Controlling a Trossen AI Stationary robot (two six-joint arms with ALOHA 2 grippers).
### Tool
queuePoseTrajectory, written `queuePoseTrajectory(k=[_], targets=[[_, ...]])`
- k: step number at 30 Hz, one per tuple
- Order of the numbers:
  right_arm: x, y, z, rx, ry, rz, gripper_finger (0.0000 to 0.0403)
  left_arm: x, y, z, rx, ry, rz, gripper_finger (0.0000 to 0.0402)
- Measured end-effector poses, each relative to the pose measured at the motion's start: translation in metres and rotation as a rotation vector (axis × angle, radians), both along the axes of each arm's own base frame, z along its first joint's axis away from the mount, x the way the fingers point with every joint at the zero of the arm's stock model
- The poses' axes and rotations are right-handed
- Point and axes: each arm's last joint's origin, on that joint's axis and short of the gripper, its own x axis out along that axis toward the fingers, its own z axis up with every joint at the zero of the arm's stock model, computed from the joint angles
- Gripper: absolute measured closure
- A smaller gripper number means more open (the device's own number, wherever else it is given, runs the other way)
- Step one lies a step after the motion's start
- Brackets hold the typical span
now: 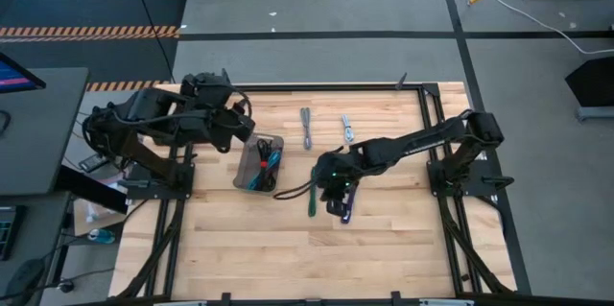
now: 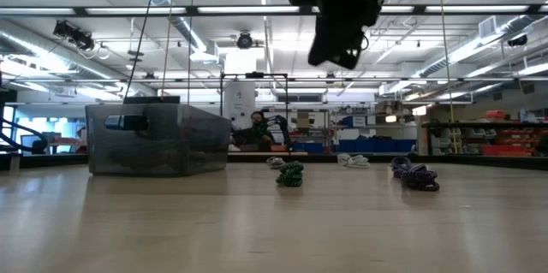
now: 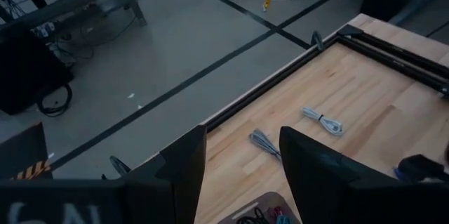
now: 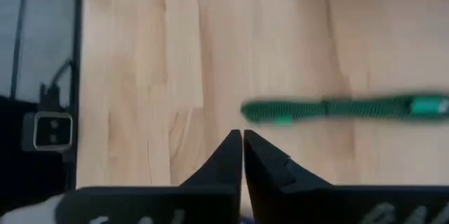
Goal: Pick and place USB-C Cables
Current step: Put the dark blue USB cable into the black bin
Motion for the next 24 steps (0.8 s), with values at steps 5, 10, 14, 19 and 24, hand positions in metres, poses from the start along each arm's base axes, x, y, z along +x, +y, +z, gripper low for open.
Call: queuePoseTrajectory(k=[5, 10, 14, 19, 24], targets=[[-0.014, 0.004, -0.013, 0.038, 0.212, 0.014, 0.0345, -0.007, 0.001, 0.004, -0.001, -0.015, -0.001, 0.0214], [-0.028, 0.01, -0.018, 0.039, 0.387, -0.1, 0.032, -0.007, 0.001, 0.004, 0.009, 0.0, -0.012, 0.0214], [-0.03, 0.014, -0.018, 0.049, 0.432, -0.321, 0.0306, -0.007, 0.002, 0.004, 0.009, 0.001, -0.012, 0.0214], [-0.031, 0.021, -0.019, 0.034, 0.43, -0.548, 0.0292, -0.007, 0.002, 0.004, 0.031, 0.035, -0.033, 0.0214], [-0.04, 0.027, -0.02, 0.026, 0.495, -0.76, 0.027, -0.007, 0.002, 0.004, 0.057, 0.076, -0.058, 0.0214]])
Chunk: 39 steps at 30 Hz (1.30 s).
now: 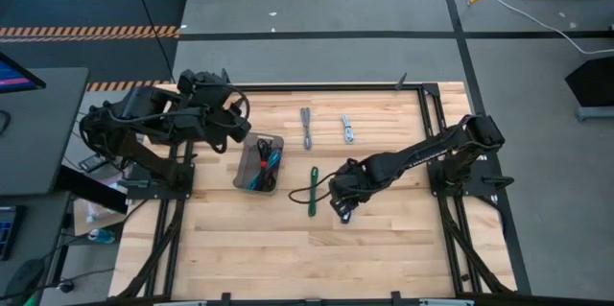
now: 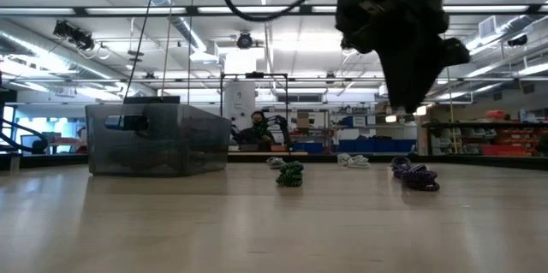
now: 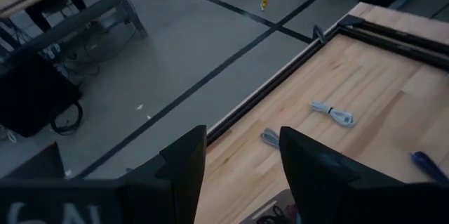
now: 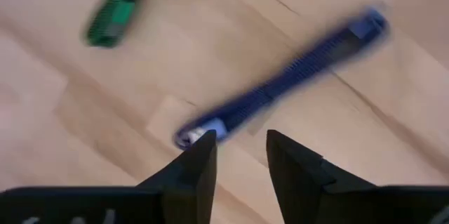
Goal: Pick and place USB-C Cables
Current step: Put the dark blue USB cable into the black bin
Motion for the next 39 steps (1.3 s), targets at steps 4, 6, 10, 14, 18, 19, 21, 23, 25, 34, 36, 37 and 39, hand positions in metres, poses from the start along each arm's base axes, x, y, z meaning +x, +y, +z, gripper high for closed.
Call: queuePoseTrajectory(k=[4, 6, 10, 14, 18, 19, 21, 23, 25, 34, 36, 37, 39], targets=[[-0.011, 0.005, -0.001, -0.018, 0.085, -0.175, 0.0245, 0.0, 0.0, 0.0, 0.018, 0.028, -0.017, 0.0214], [-0.013, 0.009, -0.001, -0.017, 0.099, -0.256, 0.0231, 0.0, 0.0, 0.0, 0.03, 0.046, -0.028, 0.0214], [-0.012, 0.017, -0.002, -0.022, 0.047, -0.383, 0.0207, 0.0, 0.0, 0.0, 0.063, 0.098, -0.06, 0.0214], [-0.002, 0.023, -0.01, -0.028, -0.028, -0.458, 0.0193, 0.0, 0.0, 0.0, 0.078, 0.121, -0.075, 0.0214], [0.008, 0.027, -0.028, -0.02, -0.013, -0.475, 0.0187, 0.0, 0.0, 0.0, 0.09, 0.139, -0.086, 0.0214], [0.01, 0.028, -0.034, -0.014, 0.004, -0.473, 0.0187, 0.0, 0.0, 0.0, 0.09, 0.14, -0.086, 0.0214], [0.011, 0.029, -0.044, -0.012, 0.046, -0.462, 0.0186, 0.0, 0.0, 0.0, 0.09, 0.14, -0.087, 0.0214], [0.012, 0.03, -0.052, -0.008, 0.08, -0.447, 0.0186, 0.0, 0.0, 0.0, 0.09, 0.14, -0.087, 0.0214], [0.012, 0.029, -0.057, -0.016, 0.107, -0.45, 0.0186, 0.0, 0.0, 0.0, 0.09, 0.14, -0.087, 0.0214], [0.017, 0.021, -0.06, -0.075, 0.057, -0.555, 0.0185, 0.0, 0.0, 0.0, 0.09, 0.14, -0.087, 0.0214], [0.018, 0.02, -0.06, -0.07, 0.057, -0.56, 0.0185, 0.0, 0.0, 0.0, 0.09, 0.14, -0.087, 0.0214], [0.018, 0.019, -0.06, -0.068, 0.057, -0.565, 0.0185, 0.0, 0.0, 0.0, 0.09, 0.14, -0.087, 0.0214], [0.019, 0.019, -0.06, -0.06, 0.042, -0.582, 0.0185, 0.0, 0.0, 0.0, 0.09, 0.14, -0.087, 0.0214]])
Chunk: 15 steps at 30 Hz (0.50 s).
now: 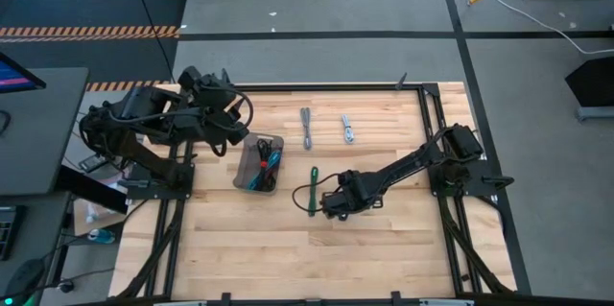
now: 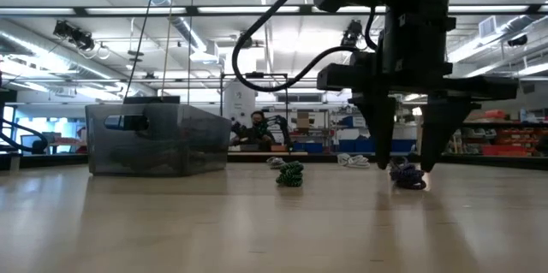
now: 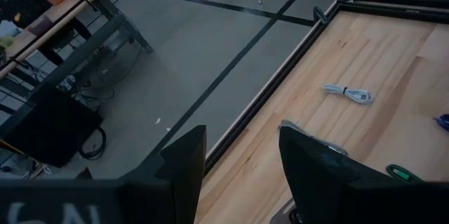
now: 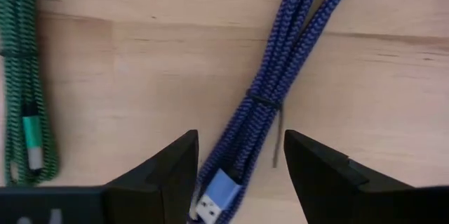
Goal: Pick and place USB-C Cables
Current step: Put the dark blue USB cable into the black bin
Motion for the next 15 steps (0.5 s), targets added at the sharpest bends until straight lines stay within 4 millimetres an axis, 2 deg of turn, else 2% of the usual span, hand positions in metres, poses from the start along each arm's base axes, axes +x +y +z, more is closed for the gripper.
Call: queuePoseTrajectory(k=[10, 15], targets=[[0.001, -0.001, 0.0, -0.041, -0.024, -0.033, 0.0195, 0.0, 0.0, 0.0, 0.0, 0.0, 0.0, 0.0214], [-0.005, -0.003, -0.011, -0.041, -0.023, -0.043, 0.0206, 0.0, 0.0, 0.0, 0.0, 0.0, 0.0, 0.0214]])
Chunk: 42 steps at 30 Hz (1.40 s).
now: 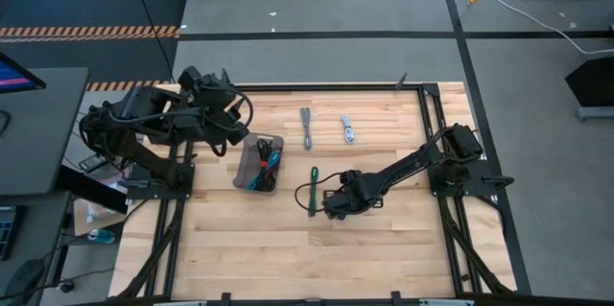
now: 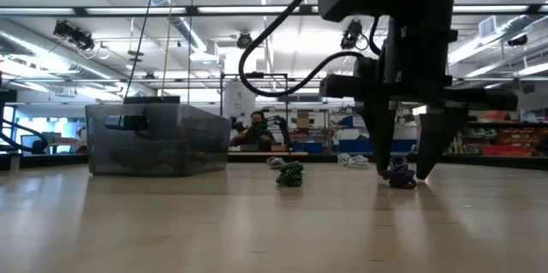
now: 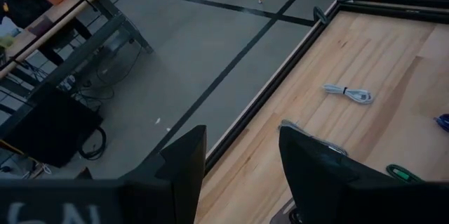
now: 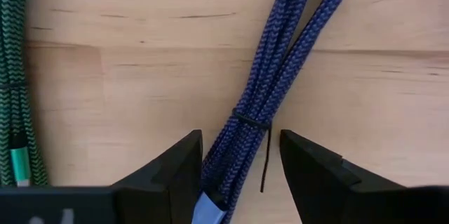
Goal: Pick and place USB-C Cables
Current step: Put the dark blue USB cable into the black bin
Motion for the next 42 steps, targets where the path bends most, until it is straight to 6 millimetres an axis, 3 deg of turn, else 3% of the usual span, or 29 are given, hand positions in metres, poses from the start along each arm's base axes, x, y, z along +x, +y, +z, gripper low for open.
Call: queuePoseTrajectory(k=[9, 17, 25, 30, 37, 42], targets=[[-0.005, -0.001, -0.008, 0.009, -0.013, 0.012, 0.0224, 0.0, 0.0, 0.0, 0.001, 0.001, -0.001, 0.0214], [-0.003, 0.0, -0.008, 0.026, -0.011, 0.092, 0.0382, 0.0, 0.0, 0.0, 0.001, 0.001, -0.001, 0.0214], [0.006, 0.003, 0.007, 0.008, -0.011, 0.248, 0.0383, 0.0, 0.0, 0.0, 0.0, 0.0, 0.0, 0.0214], [0.007, 0.003, 0.066, -0.101, -0.057, 0.363, 0.0384, 0.0, 0.0, 0.0, -0.004, -0.001, -0.001, 0.0214], [-0.02, -0.001, 0.162, -0.36, -0.077, 0.504, 0.0384, 0.004, -0.003, 0.001, -0.095, -0.034, -0.063, 0.0214], [-0.037, 0.0, 0.224, -0.548, -0.215, 0.674, 0.0385, 0.016, -0.008, 0.007, -0.213, -0.155, -0.158, 0.0214]])
